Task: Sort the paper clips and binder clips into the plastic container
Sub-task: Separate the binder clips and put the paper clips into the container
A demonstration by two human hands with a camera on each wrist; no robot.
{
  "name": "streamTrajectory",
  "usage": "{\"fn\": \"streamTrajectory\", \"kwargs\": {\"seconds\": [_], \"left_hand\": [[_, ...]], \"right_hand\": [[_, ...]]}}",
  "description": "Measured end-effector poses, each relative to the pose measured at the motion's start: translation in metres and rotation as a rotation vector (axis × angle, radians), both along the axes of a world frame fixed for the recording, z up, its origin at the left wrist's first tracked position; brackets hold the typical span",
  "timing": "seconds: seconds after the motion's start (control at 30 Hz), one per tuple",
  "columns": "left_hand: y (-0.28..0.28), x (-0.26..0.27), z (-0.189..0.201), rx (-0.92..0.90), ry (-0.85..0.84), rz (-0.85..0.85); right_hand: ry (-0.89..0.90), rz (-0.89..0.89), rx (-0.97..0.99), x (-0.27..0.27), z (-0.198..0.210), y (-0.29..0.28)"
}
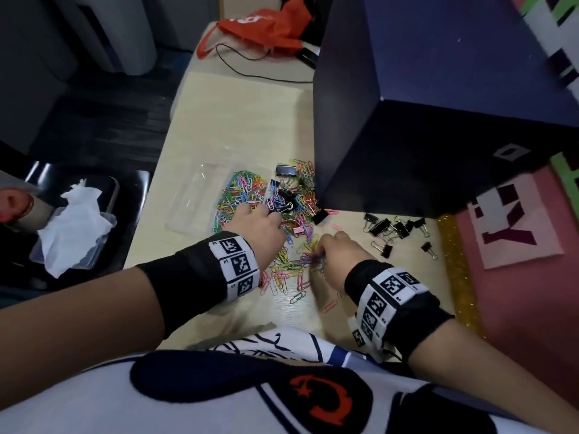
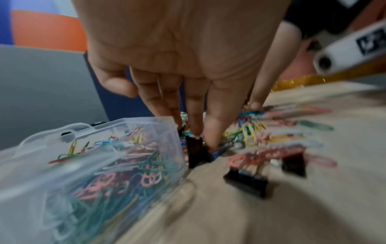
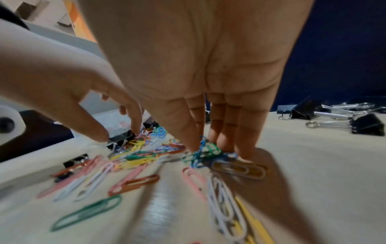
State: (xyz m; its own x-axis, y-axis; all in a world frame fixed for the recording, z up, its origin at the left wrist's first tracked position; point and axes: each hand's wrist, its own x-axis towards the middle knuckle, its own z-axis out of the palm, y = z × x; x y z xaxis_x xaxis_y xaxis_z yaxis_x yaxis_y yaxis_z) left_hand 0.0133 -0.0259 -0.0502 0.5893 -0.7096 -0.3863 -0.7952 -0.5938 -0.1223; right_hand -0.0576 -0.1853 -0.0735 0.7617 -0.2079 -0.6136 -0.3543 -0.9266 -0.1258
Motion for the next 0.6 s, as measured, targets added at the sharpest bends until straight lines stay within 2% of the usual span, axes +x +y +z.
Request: {"fn": "streamTrajectory", "kwargs": {"seconds": [0.07, 0.2, 0.27, 0.37, 0.6], "left_hand": [[0.002, -0.002, -0.005, -0.019, -0.072, -0.044], [0.003, -0.003, -0.008, 0.002, -0.088, -0.06], [0.001, -0.003, -0.008, 0.008, -0.089, -0.047], [-0.002, -0.003, -0.008, 0.026, -0.089, -0.03], [-0.001, -0.002, -0.011, 0.048, -0.059, -0.039]], "right_hand": [[-0.013, 0.026, -0.021, -0.002, 0.0, 0.0], [-0.204, 0.099, 0.041, 0.003, 0.001, 0.005], [-0.217, 0.21, 0.081, 0.007, 0.001, 0.011], [-0.181, 0.305, 0.036, 0.006, -0.003, 0.016], [-0.291, 0.206, -0.002, 0.0, -0.013, 0.018]]}}
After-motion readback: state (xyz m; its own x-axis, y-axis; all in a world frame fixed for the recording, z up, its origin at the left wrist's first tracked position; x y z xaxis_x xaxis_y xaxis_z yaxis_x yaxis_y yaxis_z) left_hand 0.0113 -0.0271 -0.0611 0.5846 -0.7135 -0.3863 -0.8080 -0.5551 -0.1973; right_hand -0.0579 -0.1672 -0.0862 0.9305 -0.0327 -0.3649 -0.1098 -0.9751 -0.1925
